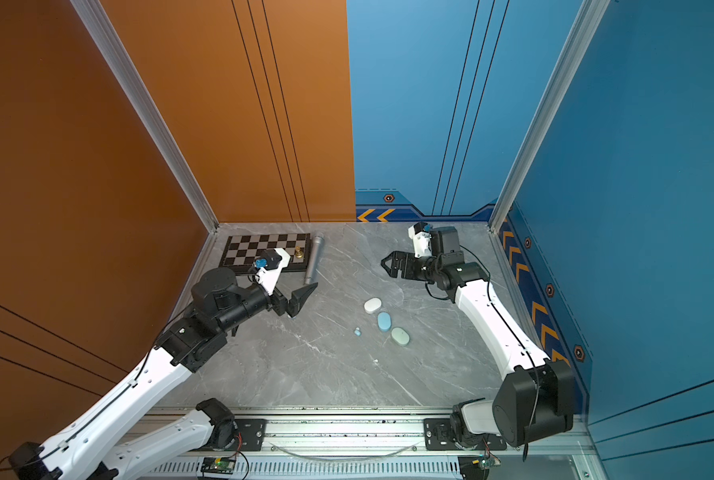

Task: Insert the wireless bluetooth earbuds into the charging case

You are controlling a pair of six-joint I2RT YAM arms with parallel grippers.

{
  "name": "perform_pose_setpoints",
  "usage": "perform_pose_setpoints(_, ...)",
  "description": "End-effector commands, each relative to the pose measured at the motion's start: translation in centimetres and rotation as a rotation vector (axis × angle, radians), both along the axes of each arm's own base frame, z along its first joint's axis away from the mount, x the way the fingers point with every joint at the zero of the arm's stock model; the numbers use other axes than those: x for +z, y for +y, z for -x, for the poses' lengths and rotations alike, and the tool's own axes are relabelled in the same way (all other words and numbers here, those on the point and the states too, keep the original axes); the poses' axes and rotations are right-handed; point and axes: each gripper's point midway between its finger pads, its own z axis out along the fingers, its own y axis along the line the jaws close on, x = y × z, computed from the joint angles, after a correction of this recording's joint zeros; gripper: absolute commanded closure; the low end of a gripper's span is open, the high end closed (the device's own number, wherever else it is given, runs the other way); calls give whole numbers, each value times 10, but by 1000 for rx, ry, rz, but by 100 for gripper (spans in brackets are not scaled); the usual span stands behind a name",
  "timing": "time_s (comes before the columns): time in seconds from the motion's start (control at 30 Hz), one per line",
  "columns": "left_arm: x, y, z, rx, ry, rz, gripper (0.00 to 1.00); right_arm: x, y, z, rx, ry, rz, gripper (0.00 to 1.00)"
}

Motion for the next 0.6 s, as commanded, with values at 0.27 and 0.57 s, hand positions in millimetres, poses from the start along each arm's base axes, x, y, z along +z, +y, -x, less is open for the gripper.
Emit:
perform_pose_setpoints(0.27,-48,0,26,-79,98,-100,7,-107,-6,74,106,373,629,14)
perform_pose_setpoints(0.57,-59,9,28,-40,129,-137,7,-151,23,63,29,501,671,27)
